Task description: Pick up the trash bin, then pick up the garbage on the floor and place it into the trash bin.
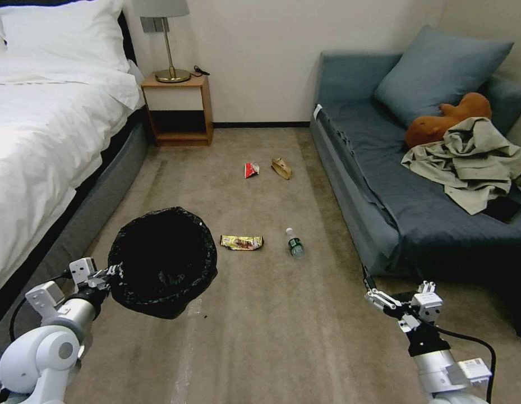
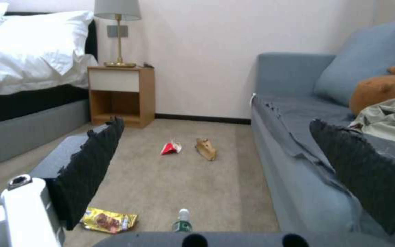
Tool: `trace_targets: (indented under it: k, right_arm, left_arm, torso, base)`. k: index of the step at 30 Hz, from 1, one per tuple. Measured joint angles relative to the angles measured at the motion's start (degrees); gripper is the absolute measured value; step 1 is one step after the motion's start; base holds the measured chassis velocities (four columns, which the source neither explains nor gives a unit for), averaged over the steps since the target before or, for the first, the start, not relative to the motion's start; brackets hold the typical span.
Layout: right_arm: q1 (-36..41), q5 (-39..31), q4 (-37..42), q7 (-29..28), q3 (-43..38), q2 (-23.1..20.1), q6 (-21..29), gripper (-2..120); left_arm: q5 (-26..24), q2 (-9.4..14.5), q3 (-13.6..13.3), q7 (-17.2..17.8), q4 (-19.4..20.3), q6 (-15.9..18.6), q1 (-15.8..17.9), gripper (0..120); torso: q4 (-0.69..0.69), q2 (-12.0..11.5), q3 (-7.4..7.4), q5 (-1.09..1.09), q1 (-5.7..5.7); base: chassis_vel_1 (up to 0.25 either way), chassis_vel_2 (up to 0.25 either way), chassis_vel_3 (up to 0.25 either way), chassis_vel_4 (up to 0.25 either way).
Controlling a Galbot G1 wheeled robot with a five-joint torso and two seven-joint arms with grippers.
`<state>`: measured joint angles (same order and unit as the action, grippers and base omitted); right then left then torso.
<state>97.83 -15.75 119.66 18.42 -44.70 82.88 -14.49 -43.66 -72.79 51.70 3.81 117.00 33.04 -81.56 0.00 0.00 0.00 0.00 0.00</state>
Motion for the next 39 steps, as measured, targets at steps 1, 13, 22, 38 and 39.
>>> trace_targets:
  k: [1, 13, 22, 38, 39]
  right_arm:
    - [0.0, 0.0, 0.02, 0.01, 0.0, 0.0, 0.03, 100]
    - [-0.11, 0.05, -0.1, -0.1, 0.33, -0.04, 0.14, 100]
    - [-0.18, 0.15, -0.21, -0.22, 0.42, -0.04, 0.17, 100]
    - [-0.04, 0.41, -0.24, -0.75, 0.85, 0.17, -0.01, 100]
    - [-0.05, 0.51, -0.24, -0.81, 0.92, 0.2, -0.08, 100]
  left_arm:
    - [-0.02, 0.0, 0.03, 0.0, -0.01, -0.01, 0.01, 4]
    - [-0.09, -0.08, 0.12, 0.0, -0.05, -0.05, 0.11, 4]
    - [-0.17, -0.03, 0.27, 0.06, -0.16, -0.1, 0.2, 4]
    - [-0.22, -0.12, 0.29, 0.09, -0.2, -0.22, 0.29, 4]
    - [-0.22, -0.14, 0.27, 0.1, -0.19, -0.24, 0.3, 4]
  torso:
    - [0.0, 0.0, 0.0, 0.0, 0.0]
    - [0.0, 0.0, 0.0, 0.0, 0.0]
    - [0.0, 0.0, 0.0, 0.0, 0.0]
    - [0.0, 0.0, 0.0, 0.0, 0.0]
    - [0.0, 0.0, 0.0, 0.0, 0.0]
  base:
    - [-0.116, 0.1, 0.107, -0.085]
    - [-0.12, 0.112, 0.11, -0.112]
    - [-0.115, 0.111, 0.126, -0.117]
    - [-0.127, 0.132, 0.122, -0.126]
    - [-0.121, 0.122, 0.131, -0.12]
